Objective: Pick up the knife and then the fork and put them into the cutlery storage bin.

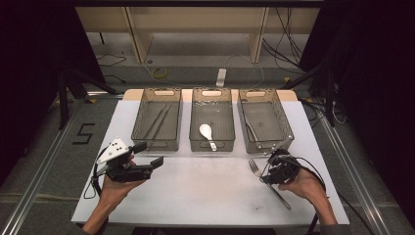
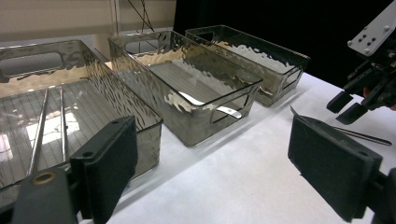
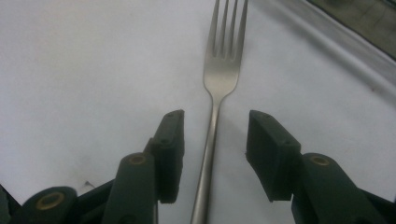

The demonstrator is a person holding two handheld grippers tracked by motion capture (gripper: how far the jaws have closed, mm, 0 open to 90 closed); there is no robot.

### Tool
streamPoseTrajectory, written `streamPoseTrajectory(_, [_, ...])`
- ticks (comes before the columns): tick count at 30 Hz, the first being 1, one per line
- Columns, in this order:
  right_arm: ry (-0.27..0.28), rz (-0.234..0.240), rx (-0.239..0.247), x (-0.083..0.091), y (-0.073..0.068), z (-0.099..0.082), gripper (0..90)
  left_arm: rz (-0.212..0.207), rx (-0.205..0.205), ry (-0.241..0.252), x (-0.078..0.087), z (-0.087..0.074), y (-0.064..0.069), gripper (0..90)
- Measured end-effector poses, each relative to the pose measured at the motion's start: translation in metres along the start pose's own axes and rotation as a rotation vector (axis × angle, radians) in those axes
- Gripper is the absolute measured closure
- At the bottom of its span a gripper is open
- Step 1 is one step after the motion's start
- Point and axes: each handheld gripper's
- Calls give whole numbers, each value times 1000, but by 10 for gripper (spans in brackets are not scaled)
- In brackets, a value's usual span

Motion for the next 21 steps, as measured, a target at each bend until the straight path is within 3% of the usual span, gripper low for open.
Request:
streamPoseTrajectory(10, [-52, 10, 4, -10, -3, -4, 634, -2, 2, 0, 0, 0, 0, 154])
streamPoseTrajectory(21, [-69, 11, 14, -13, -2, -5, 701, -2, 3, 2, 0, 0, 0, 153])
Point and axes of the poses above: each handheld gripper's, and its own axes: x roughly backward along the jaws, z roughly out of its top, y roughly to its right, and after that the axes turned 13 degrees about x, right-handed
